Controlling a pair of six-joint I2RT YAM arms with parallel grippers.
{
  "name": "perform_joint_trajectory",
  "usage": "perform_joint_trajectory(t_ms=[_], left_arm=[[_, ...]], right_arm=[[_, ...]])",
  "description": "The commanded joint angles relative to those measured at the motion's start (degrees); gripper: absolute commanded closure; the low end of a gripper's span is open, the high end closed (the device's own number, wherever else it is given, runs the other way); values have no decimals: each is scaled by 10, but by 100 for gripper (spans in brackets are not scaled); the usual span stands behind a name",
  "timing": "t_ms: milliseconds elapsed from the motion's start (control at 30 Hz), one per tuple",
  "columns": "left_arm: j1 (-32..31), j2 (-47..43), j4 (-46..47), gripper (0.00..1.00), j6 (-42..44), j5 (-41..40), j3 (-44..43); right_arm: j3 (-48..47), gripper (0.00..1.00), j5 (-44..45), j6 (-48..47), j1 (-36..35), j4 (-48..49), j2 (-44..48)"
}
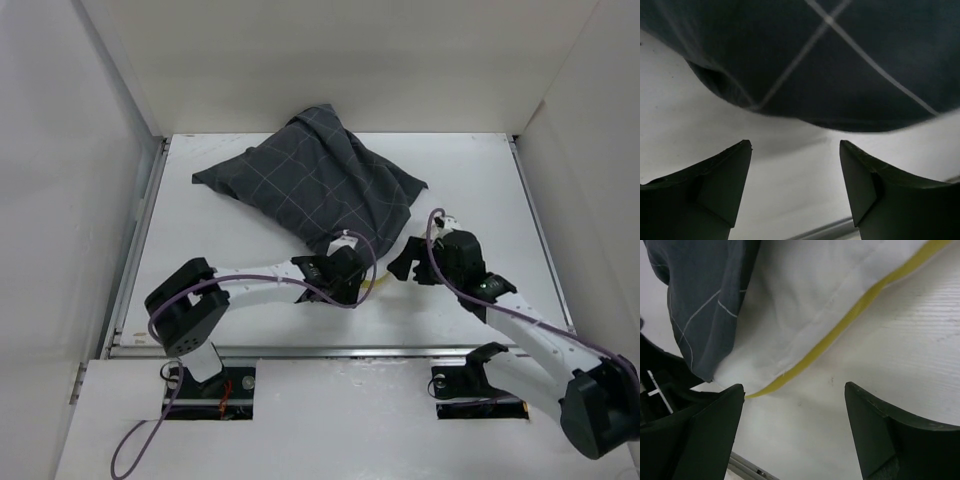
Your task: Put the pillow into the pillowcase
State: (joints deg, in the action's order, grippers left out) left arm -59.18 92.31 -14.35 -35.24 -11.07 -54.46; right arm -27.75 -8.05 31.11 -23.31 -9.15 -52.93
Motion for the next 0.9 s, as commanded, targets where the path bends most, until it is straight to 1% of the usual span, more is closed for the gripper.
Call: perform_joint_trajectory(t_ms=[0, 67, 133, 200, 233, 300, 333, 367, 400, 433, 467, 533, 567, 600, 633, 667, 700, 733, 800, 867], left_arm=[[11, 15, 34, 33, 5, -13, -9], [25, 35, 34, 38, 5, -19, -17], [25, 46, 34, 40, 10, -32, -25], [30, 63, 34, 41, 11, -33, -47], [30, 68, 40, 42, 17, -33, -53], [30, 75, 40, 44, 28, -38, -73], [30, 81, 52, 46, 38, -38, -79], [30, 81, 52, 53, 44, -49, -79], [30, 95, 58, 62, 50, -59, -93], [36, 102, 58, 77, 50, -64, -100], [36, 107, 46, 100, 50, -72, -109], [36, 112, 22, 100, 50, -99, -126], [36, 100, 11, 100, 50, -106, -133], [36, 87, 0, 100, 45, -119, -133], [22, 46, -6, 100, 45, -126, -133], [13, 20, -11, 100, 60, -126, -123], [4, -5, -11, 100, 67, -126, -123], [-3, -53, -19, 100, 67, -120, -116], [-15, -92, -36, 100, 81, -78, -111], [-30, -125, -57, 100, 81, -49, -116]], right_arm=[[3, 14, -55, -36, -2, 97, -37], [3, 15, -73, -43, -2, 117, -81], [-2, 15, -100, -43, -2, 141, -111], [-2, 15, -105, -48, -2, 156, -154], [-7, 17, -112, -55, -2, 174, -168], [-13, 24, -117, -55, -2, 198, -197], [-18, 39, -117, -55, -2, 209, -205], [-18, 50, -117, -55, -2, 241, -211], [-18, 59, -117, -49, -2, 264, -216], [-18, 67, -117, -38, -2, 280, -224], [-18, 83, -117, -32, -2, 311, -224], [-18, 97, -111, -14, -2, 345, -224], [-18, 100, -111, -8, -2, 362, -224], [-18, 100, -101, -8, -9, 394, -224], [-18, 100, -87, -2, -9, 409, -224], [-26, 100, -65, -2, -25, 426, -231], [-33, 100, -50, 6, -32, 470, -231], [-33, 100, -37, 15, -41, 498, -241], [-51, 100, -10, 31, -64, 570, -251], [-51, 100, 17, 61, -78, 612, -256]])
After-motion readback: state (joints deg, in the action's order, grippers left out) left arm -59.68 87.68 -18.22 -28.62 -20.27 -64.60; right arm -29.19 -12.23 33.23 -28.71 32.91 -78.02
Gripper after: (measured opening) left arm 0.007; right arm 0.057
